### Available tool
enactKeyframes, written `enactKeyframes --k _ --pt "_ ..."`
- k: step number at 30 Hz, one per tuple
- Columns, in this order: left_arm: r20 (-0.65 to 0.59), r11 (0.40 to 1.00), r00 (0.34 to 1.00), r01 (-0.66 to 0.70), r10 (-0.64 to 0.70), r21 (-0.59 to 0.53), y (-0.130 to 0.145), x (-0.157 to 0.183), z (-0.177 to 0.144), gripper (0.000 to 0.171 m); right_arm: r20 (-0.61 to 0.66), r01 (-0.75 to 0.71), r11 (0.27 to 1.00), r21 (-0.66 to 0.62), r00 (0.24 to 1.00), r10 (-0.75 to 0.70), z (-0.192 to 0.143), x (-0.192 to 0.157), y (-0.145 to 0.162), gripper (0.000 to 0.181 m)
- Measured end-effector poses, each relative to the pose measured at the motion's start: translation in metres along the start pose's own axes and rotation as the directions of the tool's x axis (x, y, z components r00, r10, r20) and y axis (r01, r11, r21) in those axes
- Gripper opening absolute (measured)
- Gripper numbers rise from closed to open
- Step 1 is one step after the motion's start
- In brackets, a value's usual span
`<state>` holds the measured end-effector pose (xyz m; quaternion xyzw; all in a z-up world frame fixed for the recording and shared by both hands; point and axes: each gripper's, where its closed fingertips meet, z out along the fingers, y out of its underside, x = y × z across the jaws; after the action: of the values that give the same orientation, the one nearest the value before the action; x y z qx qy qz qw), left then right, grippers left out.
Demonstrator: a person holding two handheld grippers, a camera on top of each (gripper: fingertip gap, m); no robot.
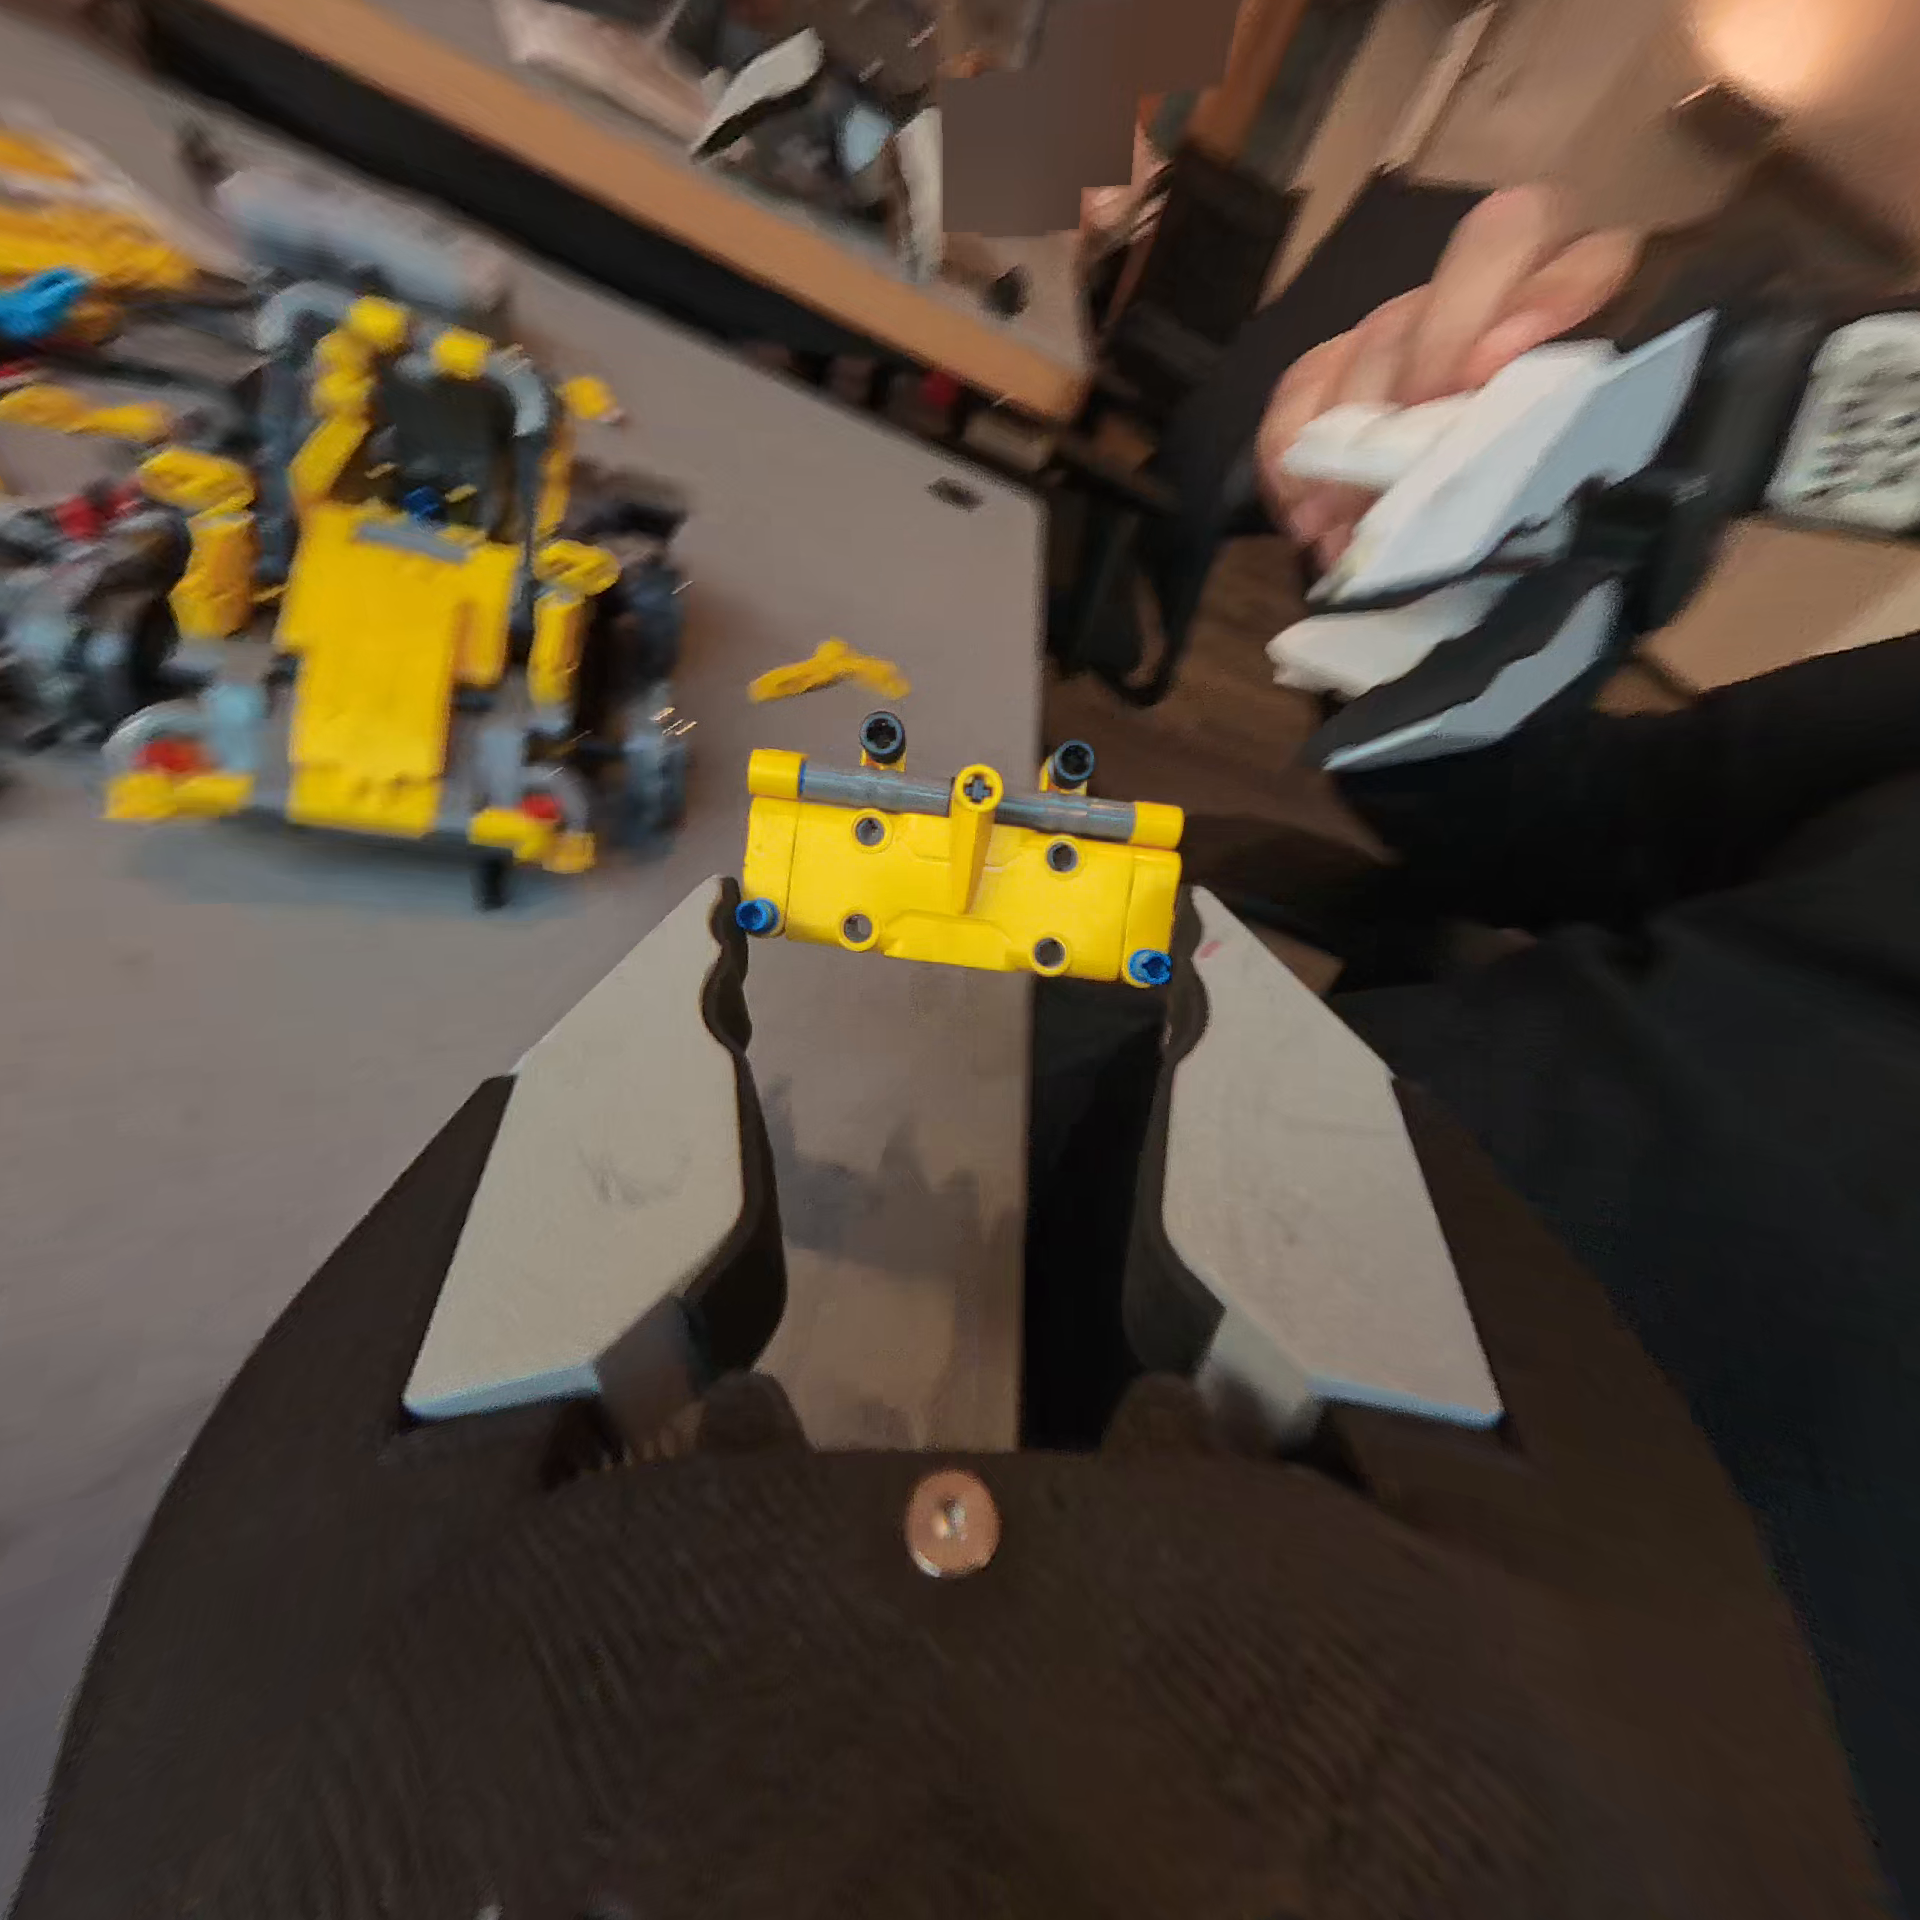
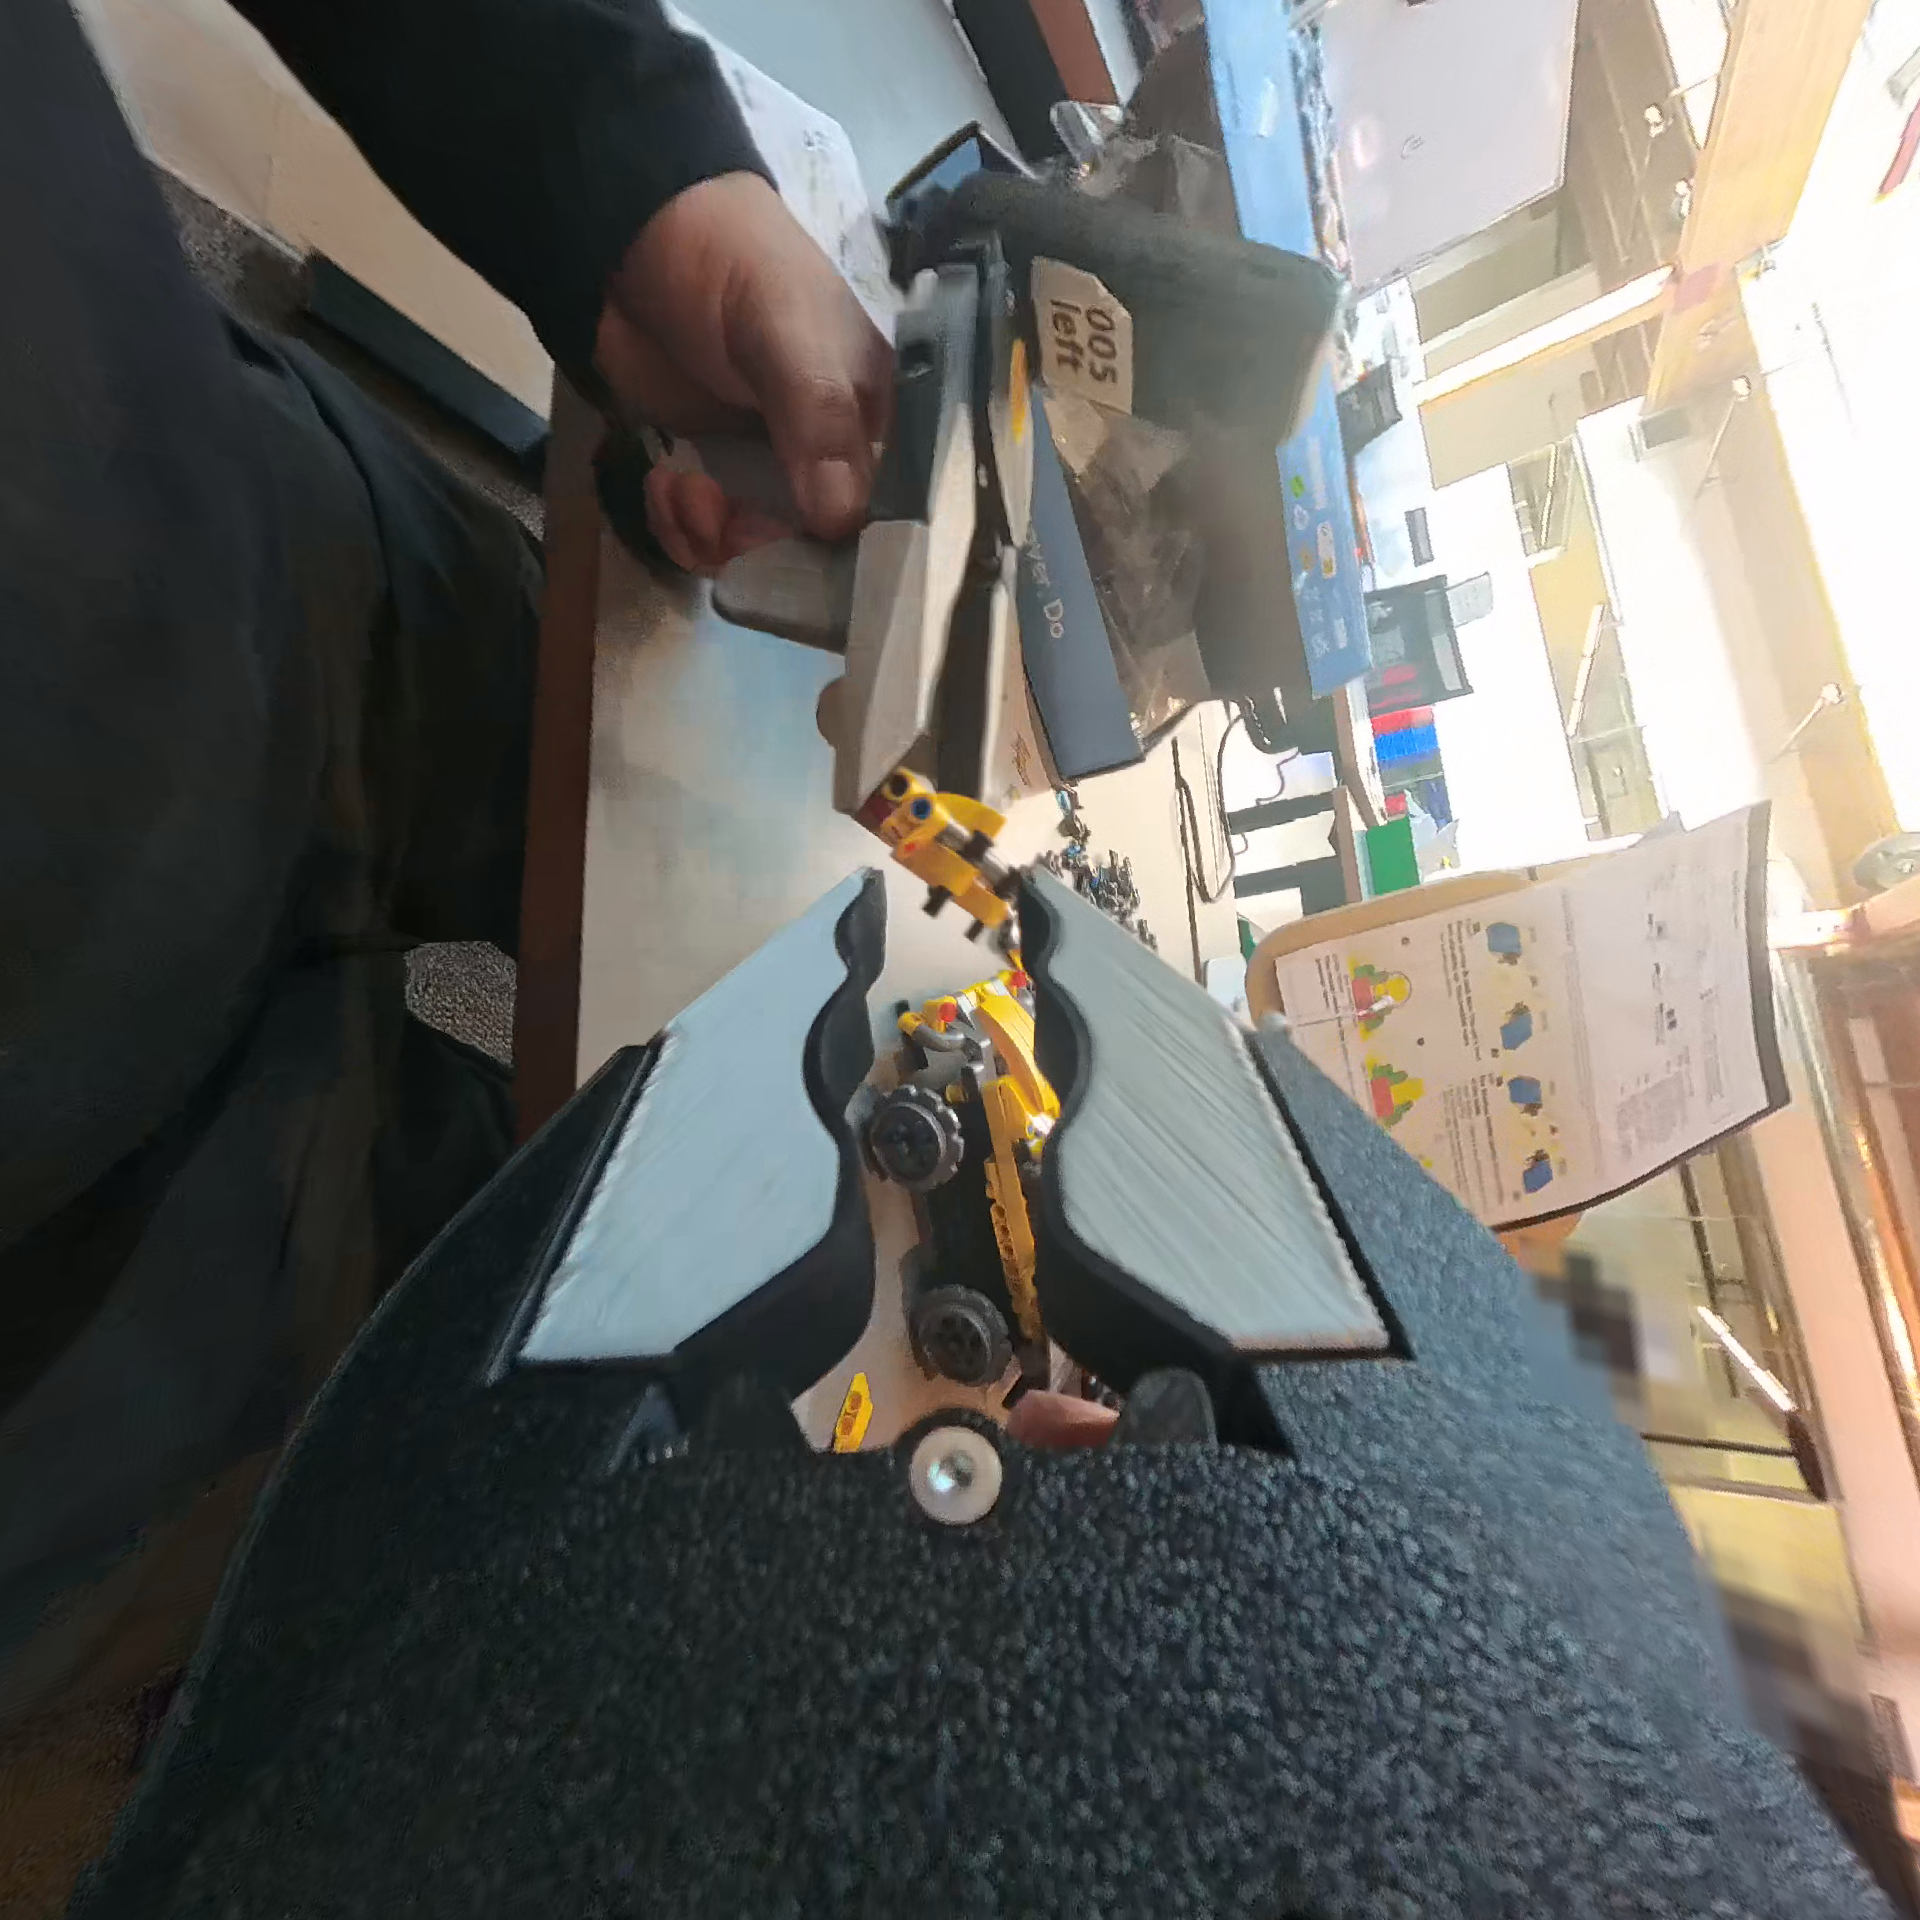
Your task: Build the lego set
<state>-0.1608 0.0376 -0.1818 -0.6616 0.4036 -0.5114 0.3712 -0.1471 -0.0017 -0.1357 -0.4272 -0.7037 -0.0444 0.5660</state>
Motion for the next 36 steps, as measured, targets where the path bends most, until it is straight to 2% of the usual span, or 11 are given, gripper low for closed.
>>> enactKeyframes --k 5,8,13,17,22,25,26,28,30,32,36 --pt "0.254 0.970 0.964 -0.016 0.079 -0.241 0.031 -0.039 -0.022 0.078 -0.048 -0.121 0.993 0.006 0.991 0.121 -0.005 0.019 0.030 0.025" --pt "0.354 0.911 0.912 -0.048 0.207 -0.410 0.051 -0.054 -0.041 0.078 -0.102 -0.291 0.951 0.107 0.948 0.302 -0.002 0.039 0.044 0.014" --pt "0.396 0.894 0.893 -0.015 0.213 -0.448 0.068 -0.062 -0.049 0.078 -0.002 -0.539 0.821 0.187 0.836 0.549 0.022 0.045 0.070 0.021" --pt "0.422 0.900 0.886 0.014 0.190 -0.435 0.068 -0.067 -0.055 0.078 0.103 -0.648 0.715 0.262 0.755 0.647 0.035 0.039 0.058 0.015" --pt "0.432 0.910 0.887 0.035 0.162 -0.412 0.066 -0.070 -0.056 0.078 0.147 -0.526 0.836 0.154 0.849 0.507 0.064 0.009 0.043 0.028" --pt "0.407 0.912 0.900 0.028 0.156 -0.410 0.065 -0.069 -0.054 0.079 0.005 -0.404 0.899 0.168 0.913 0.409 0.078 0.012 0.046 0.024" --pt "0.397 0.913 0.906 0.028 0.149 -0.407 0.065 -0.069 -0.053 0.079 -0.034 -0.374 0.909 0.186 0.922 0.386 0.081 0.011 0.047 0.019" --pt "0.389 0.915 0.910 0.030 0.141 -0.403 0.064 -0.068 -0.052 0.079 0.016 -0.389 0.902 0.188 0.919 0.393 0.090 -0.004 0.047 0.013" --pt "0.378 0.913 0.915 0.023 0.145 -0.407 0.065 -0.066 -0.051 0.079 0.024 -0.366 0.921 0.137 0.930 0.366 0.098 -0.010 0.053 0.016" --pt "0.379 0.910 0.912 0.015 0.157 -0.413 0.065 -0.066 -0.051 0.079 -0.058 -0.331 0.927 0.175 0.937 0.345 0.098 0.003 0.052 0.025" --pt "0.409 0.896 0.887 -0.013 0.215 -0.444 0.066 -0.071 -0.049 0.078 -0.042 -0.349 0.917 0.195 0.931 0.363 0.096 0.004 0.050 0.025"
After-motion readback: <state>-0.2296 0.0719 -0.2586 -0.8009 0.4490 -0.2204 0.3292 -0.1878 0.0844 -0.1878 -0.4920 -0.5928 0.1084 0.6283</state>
